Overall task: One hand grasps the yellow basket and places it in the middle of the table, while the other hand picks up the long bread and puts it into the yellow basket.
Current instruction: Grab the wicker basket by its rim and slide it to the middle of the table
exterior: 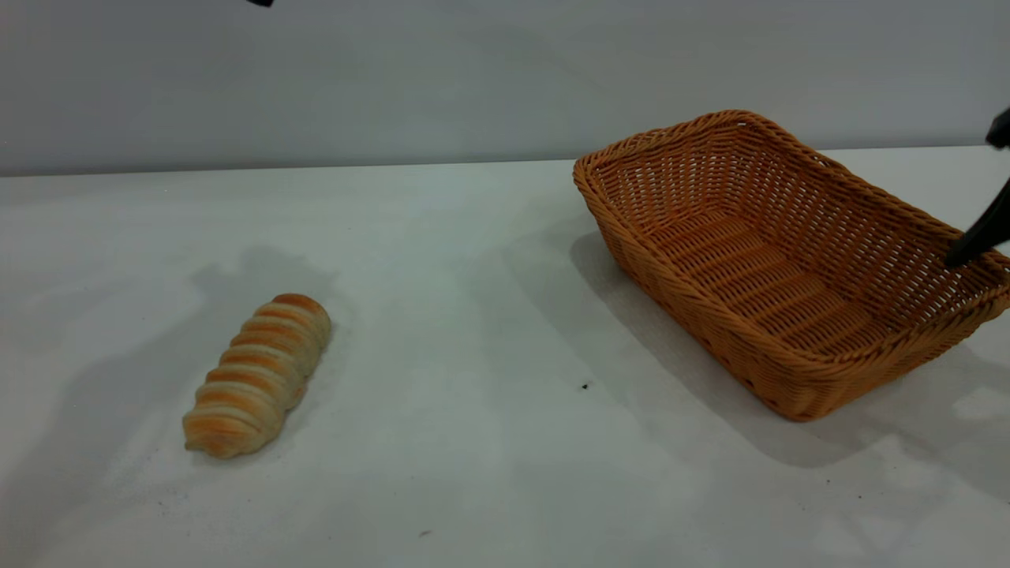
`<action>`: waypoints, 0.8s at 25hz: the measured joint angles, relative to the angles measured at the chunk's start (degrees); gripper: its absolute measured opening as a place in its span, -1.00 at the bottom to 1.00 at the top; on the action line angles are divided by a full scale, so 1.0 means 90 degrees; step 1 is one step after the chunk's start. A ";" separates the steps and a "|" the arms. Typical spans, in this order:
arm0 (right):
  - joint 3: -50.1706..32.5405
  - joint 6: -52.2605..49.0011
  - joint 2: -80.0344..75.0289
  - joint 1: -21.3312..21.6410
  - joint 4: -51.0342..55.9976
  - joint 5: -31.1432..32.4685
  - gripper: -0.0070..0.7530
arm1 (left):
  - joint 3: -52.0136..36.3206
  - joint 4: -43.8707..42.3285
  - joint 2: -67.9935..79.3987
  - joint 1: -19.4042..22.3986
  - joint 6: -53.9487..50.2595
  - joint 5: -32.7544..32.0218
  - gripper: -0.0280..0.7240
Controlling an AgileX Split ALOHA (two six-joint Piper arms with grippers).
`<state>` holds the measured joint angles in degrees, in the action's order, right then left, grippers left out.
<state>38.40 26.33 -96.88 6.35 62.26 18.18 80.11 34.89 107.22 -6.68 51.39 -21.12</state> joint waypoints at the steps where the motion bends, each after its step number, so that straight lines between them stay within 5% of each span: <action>1: 0.0000 0.0000 -0.0093 0.0000 0.0000 -0.0014 0.47 | 0.0037 0.0000 0.0055 0.0000 0.0000 0.0000 0.31; 11: 0.0023 0.0341 -0.0616 0.0000 0.0460 -0.0156 0.47 | 0.0277 0.0000 0.0428 0.0000 0.0005 0.0092 0.31; 20: 0.0063 0.1960 -0.0884 0.0000 0.2331 -0.0145 0.47 | 0.0370 0.0007 0.0506 0.0000 0.0005 0.0072 0.31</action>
<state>38.97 43.97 -104.83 6.35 83.24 16.87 83.44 34.96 111.77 -6.68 51.44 -20.47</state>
